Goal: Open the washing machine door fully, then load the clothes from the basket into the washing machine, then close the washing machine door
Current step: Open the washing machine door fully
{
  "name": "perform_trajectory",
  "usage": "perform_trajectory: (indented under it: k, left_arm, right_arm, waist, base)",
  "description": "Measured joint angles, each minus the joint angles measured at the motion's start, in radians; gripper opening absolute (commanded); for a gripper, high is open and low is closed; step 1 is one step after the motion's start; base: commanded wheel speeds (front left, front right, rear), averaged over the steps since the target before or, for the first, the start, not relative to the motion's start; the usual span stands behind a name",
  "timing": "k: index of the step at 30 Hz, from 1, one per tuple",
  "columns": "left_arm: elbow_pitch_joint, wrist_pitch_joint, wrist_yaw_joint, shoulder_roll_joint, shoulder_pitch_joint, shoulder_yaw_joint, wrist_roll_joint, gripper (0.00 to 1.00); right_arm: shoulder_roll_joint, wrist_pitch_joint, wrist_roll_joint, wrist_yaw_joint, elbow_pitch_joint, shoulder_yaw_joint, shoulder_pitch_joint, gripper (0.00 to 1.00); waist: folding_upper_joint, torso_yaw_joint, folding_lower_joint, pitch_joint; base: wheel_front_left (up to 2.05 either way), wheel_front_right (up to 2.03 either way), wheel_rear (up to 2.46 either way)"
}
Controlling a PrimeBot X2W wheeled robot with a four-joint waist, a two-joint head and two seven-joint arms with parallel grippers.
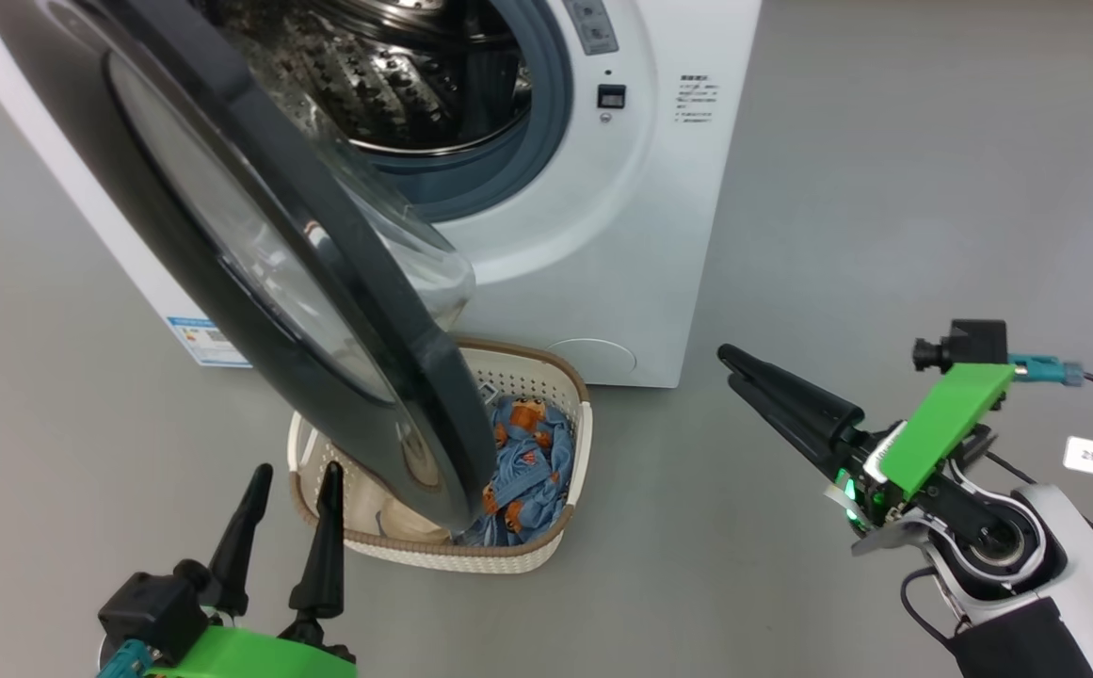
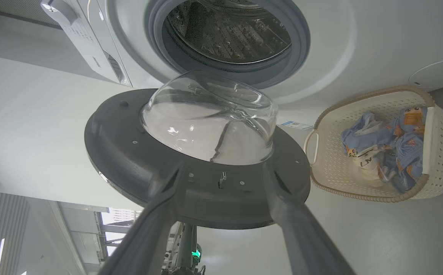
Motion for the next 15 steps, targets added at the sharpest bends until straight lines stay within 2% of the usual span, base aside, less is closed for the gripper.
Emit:
perform_trajectory:
  k: [8, 15]
  left_arm:
    - [-0.009, 0.0, 0.0, 0.002, 0.022, 0.024, 0.008, 1.0]
    - [-0.009, 0.0, 0.0, 0.005, 0.05, 0.044, 0.008, 1.0]
  right_arm:
    - [-0.035, -0.106, -0.046, 0.0, 0.0, -0.004, 0.068, 1.0]
    - [-0.06, -0.217, -0.095, 0.0, 0.024, 0.077, 0.105, 1.0]
  waist:
    - [0.0, -0.035, 0.0, -0.016]
    - [0.0, -0.059, 0.0, -0.034]
  base:
    - [0.0, 0.0, 0.0]
    - [0.0, 0.0, 0.0]
